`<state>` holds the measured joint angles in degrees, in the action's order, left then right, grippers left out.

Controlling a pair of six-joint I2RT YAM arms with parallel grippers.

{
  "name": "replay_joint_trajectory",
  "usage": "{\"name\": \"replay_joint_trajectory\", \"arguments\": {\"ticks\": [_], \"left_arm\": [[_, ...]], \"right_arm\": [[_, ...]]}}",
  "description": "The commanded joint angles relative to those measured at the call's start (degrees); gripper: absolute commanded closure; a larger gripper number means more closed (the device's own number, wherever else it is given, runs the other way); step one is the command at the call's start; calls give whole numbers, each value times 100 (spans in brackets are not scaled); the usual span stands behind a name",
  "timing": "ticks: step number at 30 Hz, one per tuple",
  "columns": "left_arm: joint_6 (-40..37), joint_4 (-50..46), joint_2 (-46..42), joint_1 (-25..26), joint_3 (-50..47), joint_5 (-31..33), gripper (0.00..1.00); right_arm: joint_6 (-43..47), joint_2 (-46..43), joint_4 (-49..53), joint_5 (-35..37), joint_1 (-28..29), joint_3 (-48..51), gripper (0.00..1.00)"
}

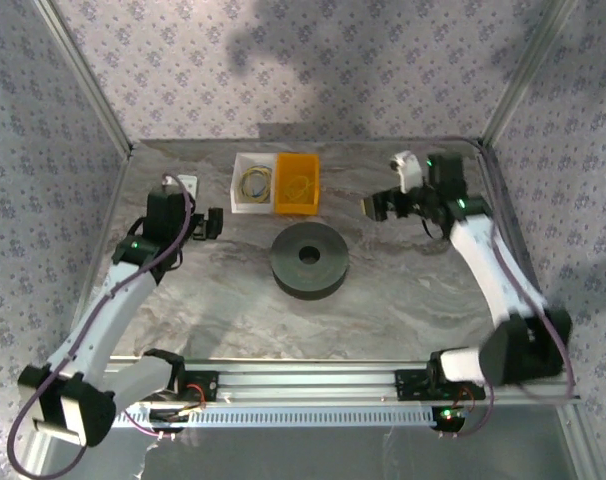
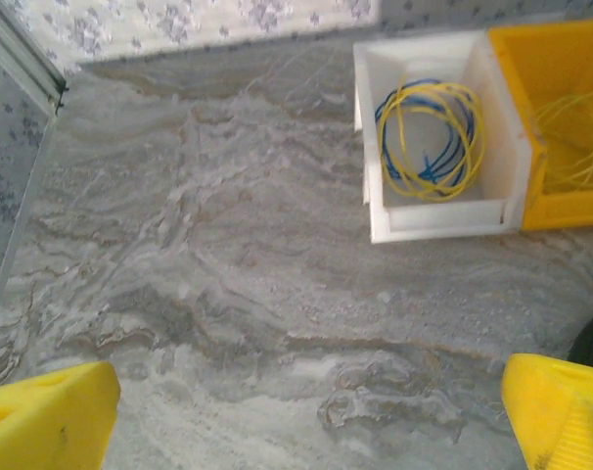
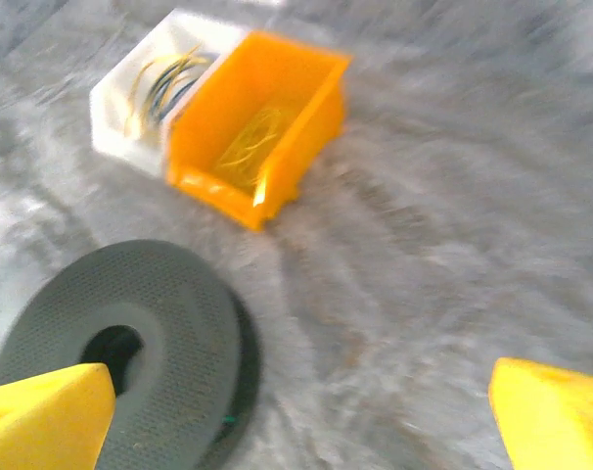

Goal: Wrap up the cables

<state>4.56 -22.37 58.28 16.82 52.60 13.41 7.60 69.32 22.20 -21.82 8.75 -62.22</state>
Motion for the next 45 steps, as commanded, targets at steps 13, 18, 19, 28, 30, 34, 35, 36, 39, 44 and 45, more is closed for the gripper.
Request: {"name": "replay_joint_trajectory", "arguments": {"ticks": [13,18,19,28,30,34,35,36,39,44,45], "left_arm": [[408,4811,515,-960,-3177,1132,0],[100,5611,1424,-1010,-3166,1120,0],[25,6012,1611,-1042,-3204,1033,0],[41,7177,2897,-1682,-3094,5,0],[6,7325,2980,-1679,-3097,25,0],[11,7170,2930,-1675,-3063,13,0],[-15,7239,2951,-1666,-3078,30,0],[-23,7171,2944,-1652,-3050,43,0],[-69,7151,2954,-1611,-3028,94,0],[-69,7159,2953,-1609,-3036,99,0],[-69,7159,2952,-1603,-3029,99,0]], "right_arm": [[-1250,-1123,-5317,3229,-1076,4893,0],[-1123,116,-5948,2884,-1145,4510,0],[-1114,356,-5999,2862,-1150,4367,0],[-638,1764,-6699,2468,-1058,3944,0],[-628,1779,-6743,2464,-1059,3959,0],[-619,1769,-6765,2488,-1047,3967,0],[-619,1769,-6762,2488,-1046,3965,0],[-619,1774,-6761,2486,-1042,3965,0],[-619,1769,-6764,2481,-1042,3964,0],[-619,1783,-6711,2455,-1058,3935,0],[-619,1778,-6720,2455,-1055,3933,0]]}}
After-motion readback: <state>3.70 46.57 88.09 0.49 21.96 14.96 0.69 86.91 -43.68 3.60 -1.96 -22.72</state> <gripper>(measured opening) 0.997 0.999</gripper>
